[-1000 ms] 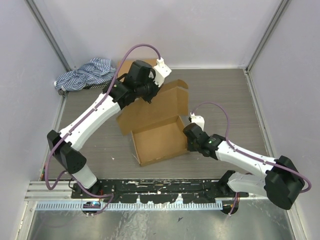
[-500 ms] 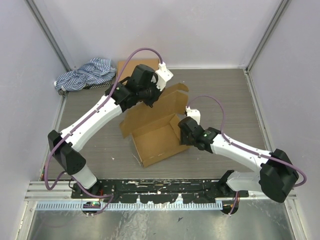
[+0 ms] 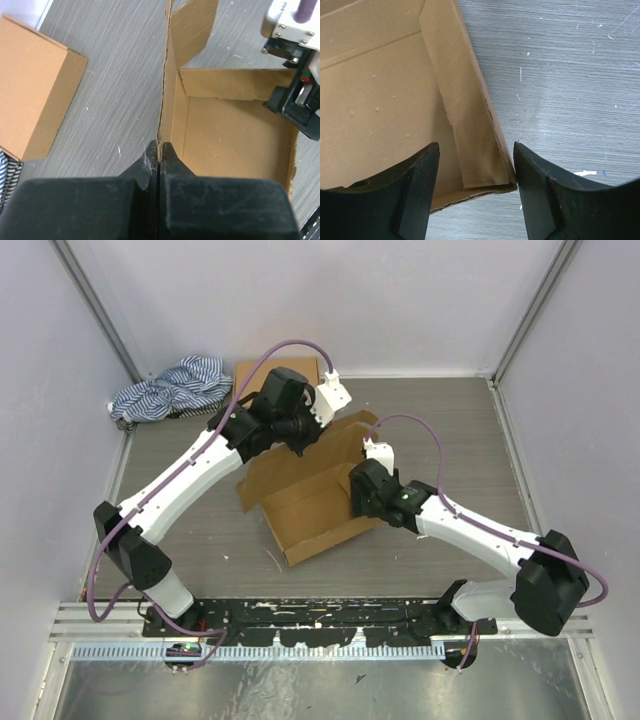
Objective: Fold the paper box
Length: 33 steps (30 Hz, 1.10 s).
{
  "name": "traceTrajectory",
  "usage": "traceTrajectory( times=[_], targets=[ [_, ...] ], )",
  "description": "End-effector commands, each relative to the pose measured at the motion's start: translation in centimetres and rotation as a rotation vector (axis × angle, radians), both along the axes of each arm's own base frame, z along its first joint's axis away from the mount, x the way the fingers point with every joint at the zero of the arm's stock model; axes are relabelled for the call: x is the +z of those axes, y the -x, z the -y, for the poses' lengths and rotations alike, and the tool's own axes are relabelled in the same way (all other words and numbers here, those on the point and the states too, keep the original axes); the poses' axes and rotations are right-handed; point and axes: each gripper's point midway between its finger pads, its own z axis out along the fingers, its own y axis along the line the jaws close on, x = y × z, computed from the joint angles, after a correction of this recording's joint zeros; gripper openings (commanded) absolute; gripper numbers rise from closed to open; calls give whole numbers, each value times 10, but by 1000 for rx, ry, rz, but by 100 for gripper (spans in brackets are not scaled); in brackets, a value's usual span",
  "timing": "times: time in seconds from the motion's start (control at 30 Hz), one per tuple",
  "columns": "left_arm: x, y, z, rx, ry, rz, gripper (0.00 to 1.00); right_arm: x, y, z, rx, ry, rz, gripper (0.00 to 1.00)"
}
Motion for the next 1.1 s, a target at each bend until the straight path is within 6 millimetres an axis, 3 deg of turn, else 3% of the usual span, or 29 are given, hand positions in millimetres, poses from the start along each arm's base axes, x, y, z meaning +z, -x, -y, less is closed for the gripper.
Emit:
traceTrajectory(
  times=[0.0, 0.13, 0.17, 0.2, 0.23, 0.37, 0.6, 0.83, 1.07],
  targets=[
    [39, 24, 6, -150, 87, 70, 0, 25, 6, -5, 42, -73, 49, 66],
    [47, 43, 6, -234, 127, 71, 0, 24, 19, 4, 47, -72, 25, 67],
    [47, 48, 5, -253, 131, 74, 0, 23, 22, 7, 44, -64, 17, 73],
    [46, 52, 3, -265, 130, 76, 0, 22, 24, 10, 41, -59, 9, 87],
    [46, 54, 1, -273, 129, 82, 0, 20, 28, 12, 42, -54, -4, 89],
    [44, 71, 0, -346, 140, 31, 0, 15, 35, 17, 47, -55, -13, 89],
    [30, 92, 6, -427, 131, -116, 0, 12, 29, 7, 80, -75, 7, 81],
    [14, 97, 9, -418, 152, -180, 0, -25, 38, 0, 113, -67, -80, 64],
    [12, 98, 12, -419, 167, -184, 0, -35, 40, -6, 123, -93, -95, 58]
  ],
)
